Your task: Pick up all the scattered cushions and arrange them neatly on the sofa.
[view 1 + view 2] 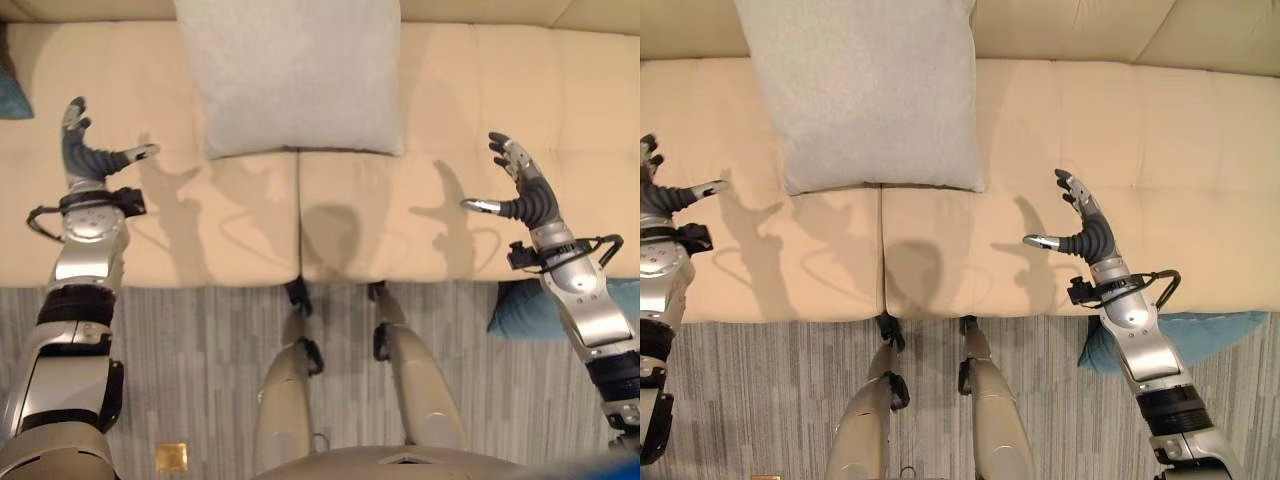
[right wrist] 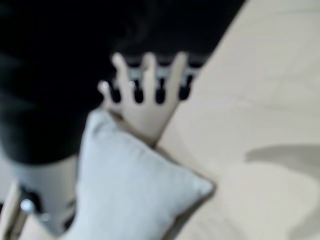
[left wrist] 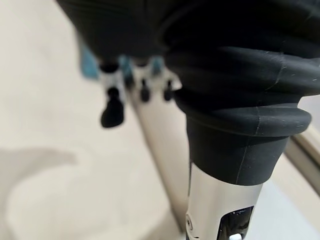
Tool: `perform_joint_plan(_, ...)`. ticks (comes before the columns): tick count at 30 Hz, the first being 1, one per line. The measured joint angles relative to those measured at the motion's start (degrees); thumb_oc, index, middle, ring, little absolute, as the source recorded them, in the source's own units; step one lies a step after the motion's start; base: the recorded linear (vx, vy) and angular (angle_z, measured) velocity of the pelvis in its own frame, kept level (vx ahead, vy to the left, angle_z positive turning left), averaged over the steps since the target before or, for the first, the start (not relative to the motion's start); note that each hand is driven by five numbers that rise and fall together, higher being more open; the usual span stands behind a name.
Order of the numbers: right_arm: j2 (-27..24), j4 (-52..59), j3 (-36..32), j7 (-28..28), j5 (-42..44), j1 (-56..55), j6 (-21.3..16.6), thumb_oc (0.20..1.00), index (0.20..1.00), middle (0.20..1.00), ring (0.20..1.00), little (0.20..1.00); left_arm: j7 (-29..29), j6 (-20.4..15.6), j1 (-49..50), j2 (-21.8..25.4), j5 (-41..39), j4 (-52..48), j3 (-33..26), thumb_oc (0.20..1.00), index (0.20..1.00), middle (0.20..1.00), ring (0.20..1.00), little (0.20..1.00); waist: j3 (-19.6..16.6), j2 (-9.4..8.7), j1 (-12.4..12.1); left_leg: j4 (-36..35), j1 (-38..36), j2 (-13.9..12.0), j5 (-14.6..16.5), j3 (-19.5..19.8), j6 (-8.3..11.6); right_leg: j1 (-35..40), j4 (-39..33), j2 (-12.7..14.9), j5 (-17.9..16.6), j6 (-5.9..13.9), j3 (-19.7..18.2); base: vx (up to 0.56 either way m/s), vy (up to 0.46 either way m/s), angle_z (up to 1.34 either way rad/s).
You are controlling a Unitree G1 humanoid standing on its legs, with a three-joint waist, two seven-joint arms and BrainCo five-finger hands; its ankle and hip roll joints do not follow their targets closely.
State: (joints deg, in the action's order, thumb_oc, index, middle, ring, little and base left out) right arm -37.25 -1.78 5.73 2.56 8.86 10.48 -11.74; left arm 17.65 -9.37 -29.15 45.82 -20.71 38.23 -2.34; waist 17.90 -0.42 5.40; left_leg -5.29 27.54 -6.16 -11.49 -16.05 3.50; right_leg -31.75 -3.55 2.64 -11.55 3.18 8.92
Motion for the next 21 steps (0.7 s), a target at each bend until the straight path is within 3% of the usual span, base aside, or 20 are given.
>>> perform_joint_plan(3,-0.14,-2.22,1.47,-0.81,-0.29,-2.98,-0.11,1.000,1.000,1.000,1.000,1.000,-1.53,-0.32,8.04,-4.79,-0.45,-2.63,-0.92,1.000,1.000,1.000,1.000,1.000,-1.26,0.68,0.12,0.00,-3.50,-0.03,0.80,0.88,0.36,3.82,0.48,0.15,1.55,-0.10,1.00,-0.01,0.022,0.14)
perform_joint_plan(6,0.10,-11.27,1.68,-1.94,-3.02,-5.42,0.56,1.000,1.000,1.000,1.000,1.000,-4.72,-0.73,17.13,-10.05,-0.30,-3.57,2.84,1.000,1.000,1.000,1.000,1.000,-1.89,1.40,-0.12,0.00,-8.31,0.12,1.69,1.44,0.69,9.41,0.49,0.55,2.91,-0.29,2.32,0.06,0.059,0.23)
perform_joint_plan(7,2.34,-19.52,2.17,-2.26,-4.15,-6.04,0.02,1.000,1.000,1.000,1.000,1.000,-6.81,-0.85,21.14,-12.35,1.17,-3.29,5.38,1.000,1.000,1.000,1.000,1.000,-2.28,1.67,0.06,0.00,-11.66,0.15,2.16,2.44,1.13,13.35,0.28,0.66,3.28,-0.39,3.09,0.07,0.069,0.36)
perform_joint_plan(8,2.94,-29.36,4.32,-2.58,-5.41,-8.42,1.78,1.000,1.000,1.000,1.000,1.000,-9.46,-0.84,26.08,-14.69,3.44,-3.09,9.82,1.000,1.000,1.000,1.000,1.000,-4.96,2.25,-0.28,-0.02,-15.24,0.10,3.51,2.62,1.07,17.34,0.03,0.80,4.84,0.32,3.25,0.07,0.055,0.27)
perform_joint_plan(9,3.03,-30.77,4.48,-2.73,-6.08,-10.65,2.25,1.000,1.000,1.000,1.000,1.000,-10.45,-0.83,29.34,-15.39,4.19,-2.98,10.80,1.000,1.000,1.000,1.000,1.000,-7.62,2.51,-0.32,-0.01,-15.62,0.20,4.53,2.54,1.49,17.61,0.14,0.94,5.45,0.01,3.25,0.06,0.045,0.04)
perform_joint_plan(11,5.41,-44.23,4.98,-2.75,-7.61,-10.74,2.75,1.000,1.000,1.000,1.000,1.000,-14.17,-0.82,33.77,-19.62,2.46,1.69,9.22,1.000,1.000,1.000,1.000,1.000,-10.08,2.48,0.24,-0.01,-20.15,0.47,4.91,2.34,1.16,22.31,-0.59,1.12,5.40,0.29,3.23,0.05,0.005,-0.09)
perform_joint_plan(12,5.32,-46.01,5.72,-3.10,-8.71,-13.22,4.58,1.000,1.000,1.000,1.000,1.000,-16.57,-0.52,34.17,-21.76,1.93,5.98,9.84,1.000,1.000,1.000,1.000,1.000,-13.08,2.67,0.10,-0.25,-21.22,0.41,6.01,2.14,1.07,23.00,-0.40,1.08,6.54,0.67,3.17,0.05,-0.021,-0.05)
perform_joint_plan(14,6.94,-46.69,5.86,-3.54,-9.10,-14.67,4.41,1.000,1.000,1.000,1.000,1.000,-18.00,0.24,35.58,-21.80,2.32,9.13,9.12,1.000,1.000,1.000,1.000,1.000,-15.45,1.65,0.84,-0.28,-21.81,0.00,6.61,2.16,1.71,23.27,0.16,0.71,6.97,0.48,2.89,0.10,-0.077,-0.10)
perform_joint_plan(21,8.92,-51.21,5.87,-3.79,-10.36,-17.18,5.17,1.000,1.000,1.000,1.000,1.000,-20.24,1.73,35.17,-24.44,5.39,16.35,9.11,1.000,1.000,1.000,1.000,1.000,-16.56,0.33,1.55,-0.13,-26.00,-1.58,6.72,3.74,2.09,28.33,-0.08,-0.92,8.06,-0.34,3.81,0.02,-0.062,0.09)
